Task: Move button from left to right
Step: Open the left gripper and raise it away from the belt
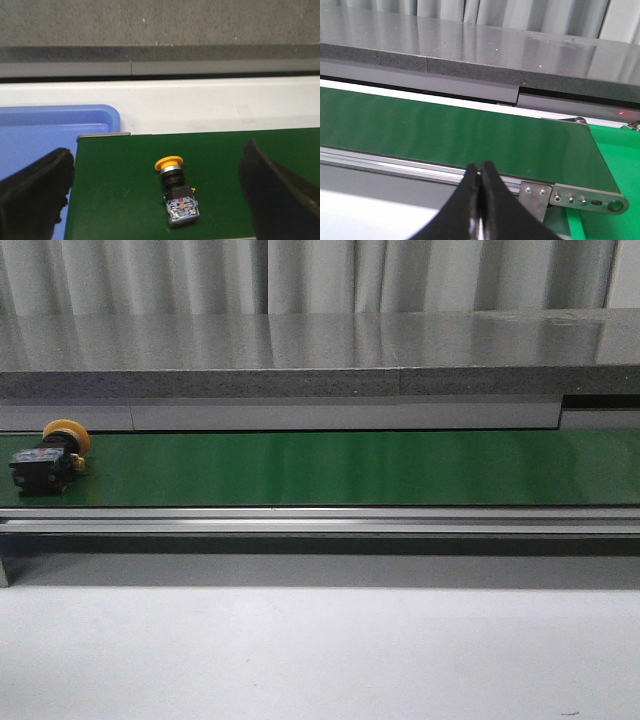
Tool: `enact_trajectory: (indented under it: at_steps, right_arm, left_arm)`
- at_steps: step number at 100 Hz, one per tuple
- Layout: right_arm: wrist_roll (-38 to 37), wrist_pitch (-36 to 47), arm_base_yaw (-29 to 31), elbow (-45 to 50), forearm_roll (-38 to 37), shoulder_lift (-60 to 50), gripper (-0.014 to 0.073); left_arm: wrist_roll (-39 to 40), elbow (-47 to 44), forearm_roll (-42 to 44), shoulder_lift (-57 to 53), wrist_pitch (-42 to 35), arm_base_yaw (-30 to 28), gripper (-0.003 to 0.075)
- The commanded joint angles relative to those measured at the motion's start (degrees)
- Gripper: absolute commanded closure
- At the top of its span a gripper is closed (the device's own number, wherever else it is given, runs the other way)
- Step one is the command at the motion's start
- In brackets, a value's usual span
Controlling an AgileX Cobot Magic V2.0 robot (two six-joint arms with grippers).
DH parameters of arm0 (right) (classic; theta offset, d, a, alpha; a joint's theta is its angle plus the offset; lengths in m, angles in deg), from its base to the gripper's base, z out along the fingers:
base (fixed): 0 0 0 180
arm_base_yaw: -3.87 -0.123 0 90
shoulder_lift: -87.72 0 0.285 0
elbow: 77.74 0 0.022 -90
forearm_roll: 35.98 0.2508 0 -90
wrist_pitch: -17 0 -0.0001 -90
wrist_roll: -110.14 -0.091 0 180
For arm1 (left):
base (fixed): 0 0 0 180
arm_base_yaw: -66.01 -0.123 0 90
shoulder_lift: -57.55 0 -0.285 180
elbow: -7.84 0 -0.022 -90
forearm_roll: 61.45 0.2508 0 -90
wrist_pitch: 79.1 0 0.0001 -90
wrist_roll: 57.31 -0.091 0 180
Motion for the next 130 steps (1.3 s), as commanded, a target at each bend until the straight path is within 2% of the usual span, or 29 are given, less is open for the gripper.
enact_trajectory:
  at_steps: [1,30,49,76,102,114,130]
  right_arm:
    - [0.21,4.50,-0.06,-0.01,-0.25,-0.95,0.0662]
    - [0.21,4.50,-0.06,-0.01,-0.25,-0.95,0.0662]
    - [0.21,4.50,-0.06,-0.01,-0.25,-0.95,0.0662]
    - [0.21,4.50,-0.06,-0.01,-0.25,-0.95,0.0662]
    - [0.21,4.50,-0.06,-0.01,-0.25,-0.95,0.0662]
    - [0.21,4.50,-0.06,-0.01,-0.25,-0.95,0.0662]
    - [0.21,5.06,-0.06,-0.01,-0.25,-0.95,0.0662]
  left_arm:
    - [0.10,-3.67,-0.45,-7.44,-7.48,0.35,0.0122]
    - [0.10,-21.19,-0.45,-28.77,-15.50,0.35,0.0130]
    - [0.10,-29.81,-0.45,-37.89,-19.84,0.35,0.0130]
    - [0.10,-36.35,-0.45,-39.20,-24.82,0.35,0.0130]
    - [0.10,-36.78,-0.45,-39.20,-24.31,0.35,0.0137]
    - [0.10,-36.78,-0.45,-39.20,-24.31,0.35,0.0244]
    - [0.10,-36.78,-0.45,-39.20,-24.31,0.35,0.0491]
